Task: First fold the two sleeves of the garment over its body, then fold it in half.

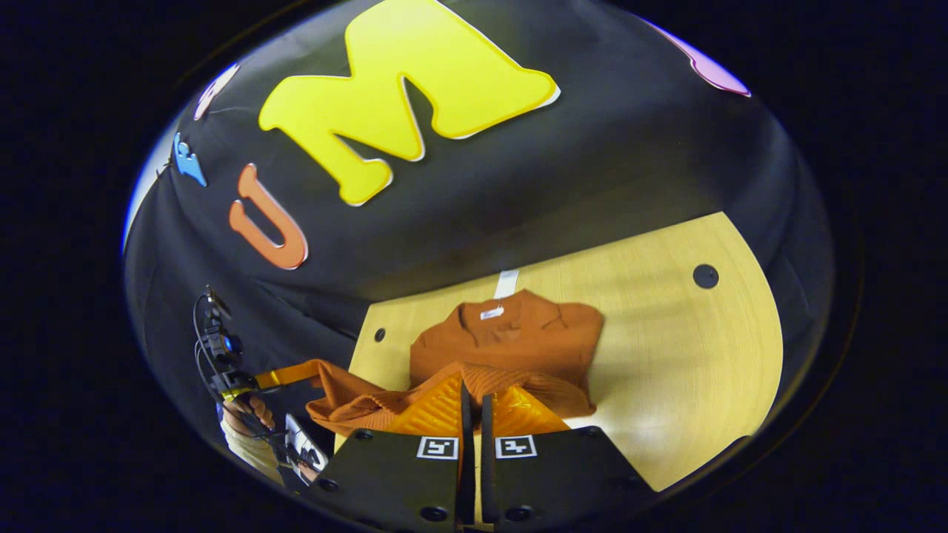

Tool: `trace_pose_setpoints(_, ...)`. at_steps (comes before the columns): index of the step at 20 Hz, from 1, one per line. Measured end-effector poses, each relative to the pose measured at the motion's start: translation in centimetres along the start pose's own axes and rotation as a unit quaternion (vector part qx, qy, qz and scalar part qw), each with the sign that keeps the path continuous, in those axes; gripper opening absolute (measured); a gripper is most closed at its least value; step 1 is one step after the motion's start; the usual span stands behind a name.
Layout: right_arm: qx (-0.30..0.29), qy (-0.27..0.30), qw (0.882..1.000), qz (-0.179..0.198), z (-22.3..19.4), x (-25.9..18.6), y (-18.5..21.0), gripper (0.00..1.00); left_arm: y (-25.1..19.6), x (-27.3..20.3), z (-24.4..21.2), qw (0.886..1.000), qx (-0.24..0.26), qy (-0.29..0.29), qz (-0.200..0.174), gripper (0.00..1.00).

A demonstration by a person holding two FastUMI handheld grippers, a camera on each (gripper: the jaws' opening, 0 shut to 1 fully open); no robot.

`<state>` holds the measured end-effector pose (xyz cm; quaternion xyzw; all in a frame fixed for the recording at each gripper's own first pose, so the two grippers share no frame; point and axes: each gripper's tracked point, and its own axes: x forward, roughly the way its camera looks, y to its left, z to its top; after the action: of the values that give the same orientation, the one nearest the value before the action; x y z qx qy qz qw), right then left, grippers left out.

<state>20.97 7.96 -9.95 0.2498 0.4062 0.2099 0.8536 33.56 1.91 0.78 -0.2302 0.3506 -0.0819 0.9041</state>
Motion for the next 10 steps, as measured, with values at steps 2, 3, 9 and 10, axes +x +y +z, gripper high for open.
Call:
trace_pose_setpoints(2, 0.041, -0.009, 0.999, -0.019, 1.8, 4.3, -1.5, 0.04, 0.9, 4.1, 0.6, 1.000, -0.016, 0.004, 0.013, 0.03)
trace_pose_setpoints(3, 0.061, -0.014, 0.998, -0.031, 2.4, 6.6, -2.7, 0.04, 1.4, 5.9, 0.6, 1.000, -0.015, 0.006, 0.020, 0.03)
trace_pose_setpoints(9, 0.134, -0.014, 0.985, -0.106, 1.9, 18.7, -11.1, 0.04, 5.1, 18.0, -1.5, 0.997, -0.063, 0.023, 0.049, 0.03)
trace_pose_setpoints(10, 0.147, -0.015, 0.983, -0.110, 1.8, 19.8, -12.0, 0.04, 5.6, 18.8, -2.0, 0.995, -0.074, 0.028, 0.054, 0.04)
